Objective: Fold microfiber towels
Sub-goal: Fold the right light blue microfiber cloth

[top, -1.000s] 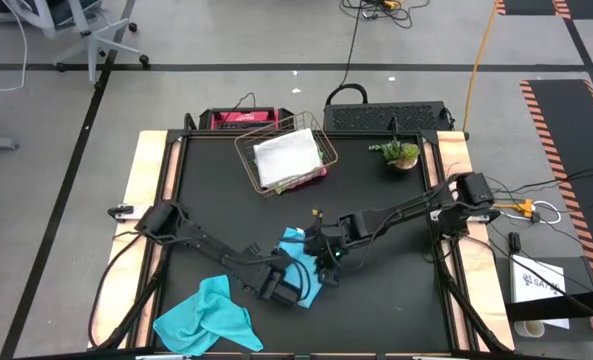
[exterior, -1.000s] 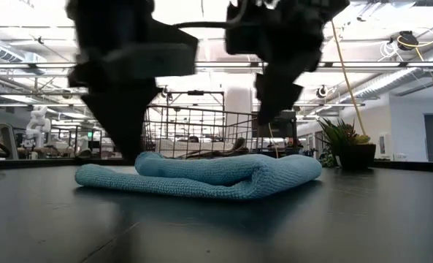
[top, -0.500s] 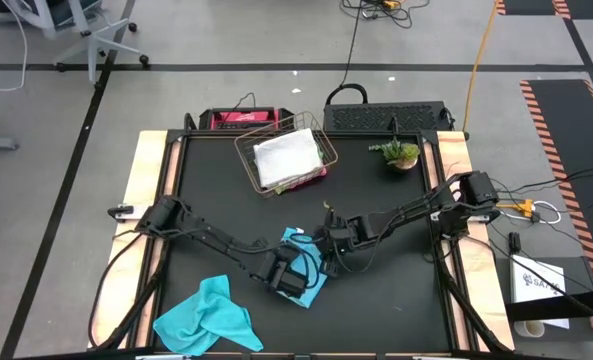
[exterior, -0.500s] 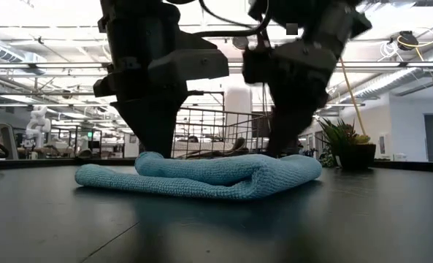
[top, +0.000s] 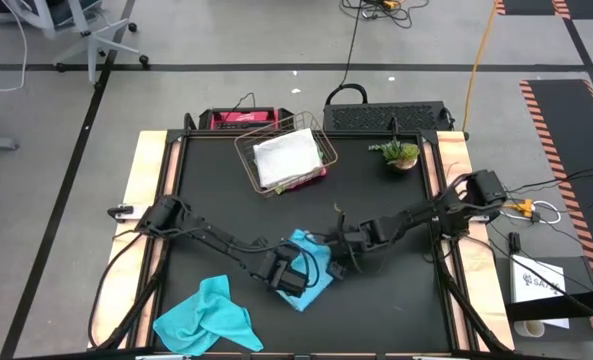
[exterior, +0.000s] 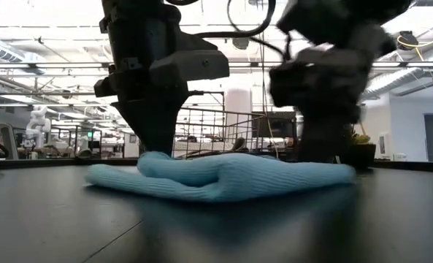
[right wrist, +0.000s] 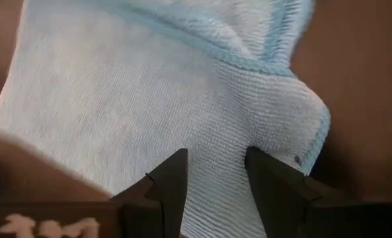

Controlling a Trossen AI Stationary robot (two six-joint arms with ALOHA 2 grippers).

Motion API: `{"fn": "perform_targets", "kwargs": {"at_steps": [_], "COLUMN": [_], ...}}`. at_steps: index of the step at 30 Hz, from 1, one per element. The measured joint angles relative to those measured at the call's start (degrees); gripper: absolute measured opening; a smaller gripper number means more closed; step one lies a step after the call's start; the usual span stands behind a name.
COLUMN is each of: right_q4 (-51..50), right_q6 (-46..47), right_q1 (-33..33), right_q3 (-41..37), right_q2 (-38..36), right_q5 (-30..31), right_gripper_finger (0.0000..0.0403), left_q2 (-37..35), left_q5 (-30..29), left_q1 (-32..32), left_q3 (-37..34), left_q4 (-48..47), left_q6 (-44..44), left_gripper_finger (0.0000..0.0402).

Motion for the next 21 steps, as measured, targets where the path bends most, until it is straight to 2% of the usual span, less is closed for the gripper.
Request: {"fn": "perform_targets", "kwargs": {"at_steps": [5,8,12,15,18,21], "right_q4": [-1.39,-2.84,-1.65,-0.86,-0.76,-0.94], "right_q6": [9.09,15.18,19.56,19.55,16.93,14.13], "right_q1": [4.34,7.26,10.06,11.07,11.44,11.03], "right_q3": [-2.65,-3.95,-3.82,-3.84,-3.81,-3.8], "right_q2": [-5.25,-8.98,-14.59,-18.38,-22.42,-25.72], "right_q5": [-0.59,1.31,8.3,15.06,20.69,23.78], "right_gripper_finger": [0.0147,0.0147,0.0147,0.0147,0.0147,0.0147], "left_q2": [0.01,0.01,0.01,0.01,0.01,0.01], "left_q5": [0.1,0.1,0.18,0.34,3.93,8.69], "left_q1": [0.0,0.0,0.2,0.33,0.28,-0.98], "left_q3": [0.0,0.0,0.0,0.0,0.0,0.0], "left_q4": [-0.03,-0.01,-0.01,0.13,0.43,0.6], "left_q6": [0.05,0.25,0.27,-0.51,-1.44,-1.37], "left_gripper_finger": [0.004,0.004,0.004,0.004,0.004,0.004]}}
